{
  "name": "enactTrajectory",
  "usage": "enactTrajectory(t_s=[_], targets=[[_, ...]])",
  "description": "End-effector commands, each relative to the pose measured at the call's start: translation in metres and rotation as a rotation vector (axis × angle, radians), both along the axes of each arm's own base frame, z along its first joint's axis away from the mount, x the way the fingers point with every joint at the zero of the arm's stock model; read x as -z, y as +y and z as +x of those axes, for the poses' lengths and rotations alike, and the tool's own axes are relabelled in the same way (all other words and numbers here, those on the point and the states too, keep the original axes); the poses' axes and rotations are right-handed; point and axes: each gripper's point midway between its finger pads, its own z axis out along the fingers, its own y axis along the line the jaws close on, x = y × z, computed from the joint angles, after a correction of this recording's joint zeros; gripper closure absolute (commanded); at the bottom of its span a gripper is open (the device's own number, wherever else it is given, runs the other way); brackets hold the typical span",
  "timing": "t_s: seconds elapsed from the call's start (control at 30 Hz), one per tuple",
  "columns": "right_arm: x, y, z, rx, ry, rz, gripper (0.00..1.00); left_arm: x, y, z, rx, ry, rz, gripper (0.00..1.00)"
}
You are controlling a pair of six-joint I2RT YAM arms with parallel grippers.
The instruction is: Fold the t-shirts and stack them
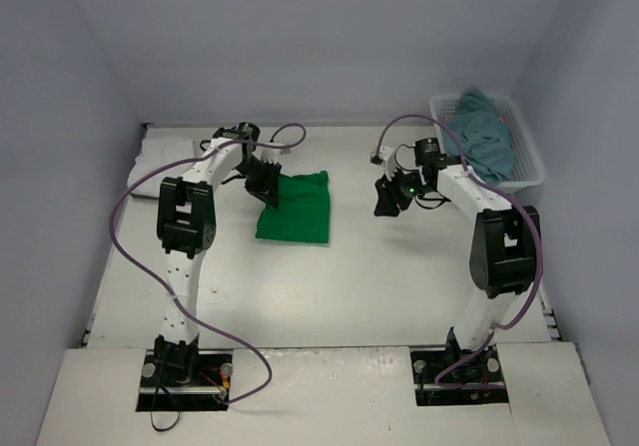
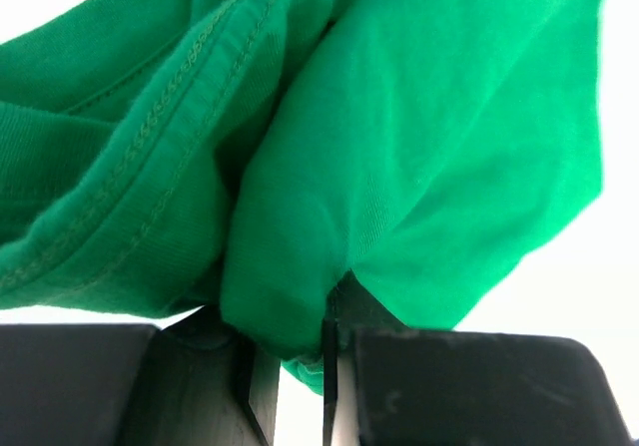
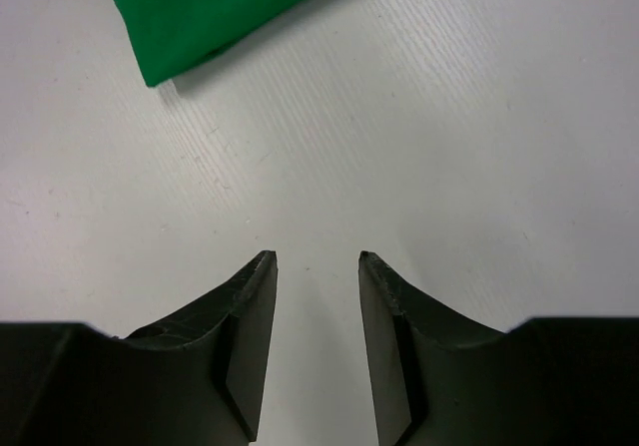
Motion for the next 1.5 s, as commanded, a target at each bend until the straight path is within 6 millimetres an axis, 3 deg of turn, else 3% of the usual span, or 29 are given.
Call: enactTrajectory(t_s=[0.0, 0.17, 0.33, 0.57, 0.7, 1.0, 1.23, 1.47], targets=[[-0.032, 0.006, -0.006, -0.038, -0.075, 0.043, 0.65, -0.042, 0.034, 0.001, 0.087, -0.138, 0.153, 1.00], [-0.035, 0.007, -0.012, -0.044, -0.074, 0.058, 0.68, -0.054, 0.069, 0.009, 0.112, -0.217, 0.340, 1.00], [-0.035, 0.008, -0.021, -0.054, -0.068, 0.072, 0.69, -0.082, 0.100, 0.026, 0.124, -0.339, 0.499, 1.00], [-0.040, 0.005, -0.026, -0.051, -0.075, 0.092, 0.71, -0.135, 0.127, 0.050, 0.034, -0.473, 0.547, 1.00], [-0.041, 0.003, -0.025, -0.046, -0.078, 0.098, 0.72, -0.152, 0.140, 0.053, 0.019, -0.503, 0.566, 1.00], [-0.036, 0.001, -0.029, -0.043, -0.059, 0.108, 0.73, -0.171, 0.176, 0.053, -0.022, -0.529, 0.626, 1.00], [-0.038, 0.000, -0.030, -0.037, -0.059, 0.112, 0.73, -0.197, 0.207, 0.060, -0.066, -0.587, 0.689, 1.00], [-0.035, -0.002, -0.031, -0.031, -0.047, 0.118, 0.74, -0.213, 0.225, 0.063, -0.096, -0.623, 0.715, 1.00]])
